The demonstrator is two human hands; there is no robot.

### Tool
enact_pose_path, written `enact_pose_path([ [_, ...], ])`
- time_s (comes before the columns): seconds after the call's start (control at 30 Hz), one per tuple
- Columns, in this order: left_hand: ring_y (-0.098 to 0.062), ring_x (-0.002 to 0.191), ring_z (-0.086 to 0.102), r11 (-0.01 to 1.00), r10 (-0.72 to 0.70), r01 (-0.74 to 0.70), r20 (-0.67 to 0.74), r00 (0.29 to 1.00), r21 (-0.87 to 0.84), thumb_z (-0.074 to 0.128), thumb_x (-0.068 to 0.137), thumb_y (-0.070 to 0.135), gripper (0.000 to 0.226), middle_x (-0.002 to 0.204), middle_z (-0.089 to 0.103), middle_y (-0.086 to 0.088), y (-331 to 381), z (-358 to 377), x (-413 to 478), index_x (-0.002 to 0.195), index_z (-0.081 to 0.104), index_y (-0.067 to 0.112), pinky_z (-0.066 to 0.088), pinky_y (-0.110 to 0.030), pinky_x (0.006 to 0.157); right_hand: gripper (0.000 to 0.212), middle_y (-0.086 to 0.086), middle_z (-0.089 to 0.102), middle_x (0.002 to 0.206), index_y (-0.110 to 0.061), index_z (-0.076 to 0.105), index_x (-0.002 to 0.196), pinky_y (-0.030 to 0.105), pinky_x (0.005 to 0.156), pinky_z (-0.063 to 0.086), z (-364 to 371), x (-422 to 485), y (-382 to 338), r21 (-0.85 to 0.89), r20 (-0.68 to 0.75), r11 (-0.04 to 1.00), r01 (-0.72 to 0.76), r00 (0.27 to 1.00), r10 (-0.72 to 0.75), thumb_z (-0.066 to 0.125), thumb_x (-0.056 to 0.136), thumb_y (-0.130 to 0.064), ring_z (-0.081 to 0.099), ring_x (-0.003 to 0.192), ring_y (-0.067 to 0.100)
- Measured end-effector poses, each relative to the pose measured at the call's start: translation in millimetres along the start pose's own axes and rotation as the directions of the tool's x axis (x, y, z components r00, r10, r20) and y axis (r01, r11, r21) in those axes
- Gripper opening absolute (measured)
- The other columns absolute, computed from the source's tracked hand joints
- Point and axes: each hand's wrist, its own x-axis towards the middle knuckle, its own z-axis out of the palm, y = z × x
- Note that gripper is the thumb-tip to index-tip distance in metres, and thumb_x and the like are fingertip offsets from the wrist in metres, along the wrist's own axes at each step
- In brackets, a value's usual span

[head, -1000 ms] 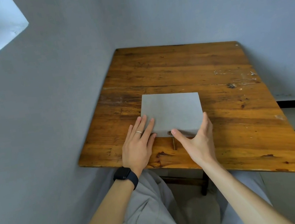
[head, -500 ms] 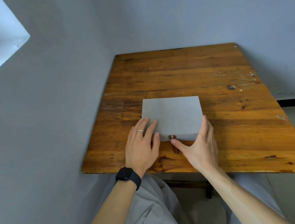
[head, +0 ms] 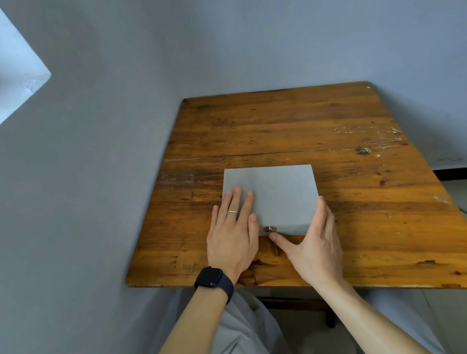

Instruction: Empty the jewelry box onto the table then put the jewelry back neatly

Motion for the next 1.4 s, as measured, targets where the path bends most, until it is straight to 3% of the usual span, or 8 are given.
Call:
enact_pose_path([
  [0.27, -0.017, 0.152, 0.018, 1.000, -0.016, 0.016, -0.012, 1.000, 0.011, 0.019, 0.103, 0.038, 0.055, 0.161, 0.031, 0.000, -0.3, 4.0, 0.0, 0.155, 0.034, 0.023, 0.015, -0.042, 0.124, 0.121, 0.012, 0.037, 0.147, -0.015, 0.009, 0.153, 0.044, 0.087, 0.057, -1.9, -1.9, -2.1, -0.039, -0.005, 0.999, 0.009, 1.000, -0.009, 0.071, 0.066, -0.073, 0.048, 0.126, 0.028],
  [0.4, -0.016, 0.152, 0.017, 1.000, -0.016, 0.016, 0.003, 1.000, 0.019, 0.017, 0.103, 0.039, 0.056, 0.162, 0.030, 0.002, -0.3, 3.2, 0.1, 0.156, 0.032, 0.025, 0.010, -0.039, 0.123, 0.119, 0.014, 0.038, 0.148, -0.013, 0.010, 0.153, 0.044, 0.090, 0.056, -3.2, -1.3, 1.6, -0.029, -0.002, 0.999, 0.037, 0.999, -0.038, 0.071, 0.068, -0.071, 0.048, 0.128, 0.029],
  [0.63, -0.013, 0.153, 0.012, 0.999, -0.015, 0.013, 0.046, 0.999, 0.053, 0.014, 0.104, 0.041, 0.056, 0.164, 0.023, 0.005, -1.3, -1.7, -0.1, 0.157, 0.026, 0.029, 0.007, -0.040, 0.124, 0.100, 0.007, 0.036, 0.154, -0.020, 0.005, 0.157, 0.036, 0.095, 0.051, -20.7, 2.6, 17.8, 0.022, 0.143, 0.997, 0.080, 0.986, -0.083, 0.062, 0.084, -0.060, 0.044, 0.134, 0.024],
  [0.73, -0.011, 0.153, 0.010, 0.999, -0.004, 0.002, 0.066, 0.998, 0.042, 0.012, 0.104, 0.043, 0.056, 0.165, 0.021, 0.006, -2.7, -4.1, -1.0, 0.158, 0.025, 0.030, 0.009, -0.042, 0.125, 0.080, 0.004, 0.049, 0.147, -0.023, 0.022, 0.156, 0.030, 0.098, 0.046, -34.5, 5.9, 32.6, 0.139, 0.169, 0.989, 0.041, 0.983, -0.065, 0.063, 0.090, -0.044, 0.049, 0.132, 0.022],
  [0.87, -0.009, 0.153, -0.002, 0.998, 0.015, -0.022, 0.126, 0.992, 0.051, 0.014, 0.105, 0.052, 0.057, 0.166, 0.009, 0.009, -6.3, -8.7, -0.6, 0.159, 0.016, 0.032, 0.006, -0.044, 0.126, 0.060, 0.004, 0.060, 0.137, -0.020, 0.041, 0.149, 0.027, 0.097, 0.042, -38.3, -0.1, 42.6, 0.147, 0.111, 0.988, 0.052, 0.991, -0.069, 0.063, 0.093, -0.027, 0.057, 0.126, 0.023],
  [0.97, -0.009, 0.153, -0.006, 0.995, 0.055, -0.069, 0.170, 0.984, 0.075, 0.015, 0.102, 0.064, 0.064, 0.167, 0.004, 0.010, -13.7, -13.1, 2.3, 0.159, 0.011, 0.035, 0.000, -0.042, 0.126, 0.062, 0.005, 0.061, 0.136, -0.023, 0.038, 0.150, 0.035, 0.097, 0.048, -34.8, -2.5, 39.9, 0.113, 0.104, 0.993, 0.035, 0.993, -0.046, 0.064, 0.094, -0.026, 0.058, 0.125, 0.024],
  [1.23, -0.009, 0.153, -0.004, 0.996, 0.003, -0.019, 0.173, 0.985, 0.087, 0.008, 0.098, 0.065, 0.067, 0.167, 0.006, 0.010, -35.2, -20.1, 15.6, 0.159, 0.011, 0.036, -0.001, -0.043, 0.124, 0.066, 0.009, 0.062, 0.133, -0.021, 0.033, 0.153, 0.034, 0.088, 0.054, -23.3, 8.9, 21.2, 0.009, 0.114, 0.981, 0.192, 0.975, -0.191, 0.063, 0.095, -0.027, 0.060, 0.121, 0.026],
  [1.4, -0.010, 0.153, -0.006, 0.996, -0.028, 0.012, 0.184, 0.983, 0.087, 0.004, 0.096, 0.067, 0.070, 0.167, 0.005, 0.010, -37.6, -21.0, 22.4, 0.159, 0.011, 0.037, 0.000, -0.047, 0.125, 0.077, 0.012, 0.070, 0.118, -0.018, 0.031, 0.153, 0.038, 0.079, 0.058, -10.5, 12.8, 18.9, -0.033, 0.081, 0.962, 0.270, 0.960, -0.267, 0.072, 0.088, -0.021, 0.066, 0.111, 0.029],
])
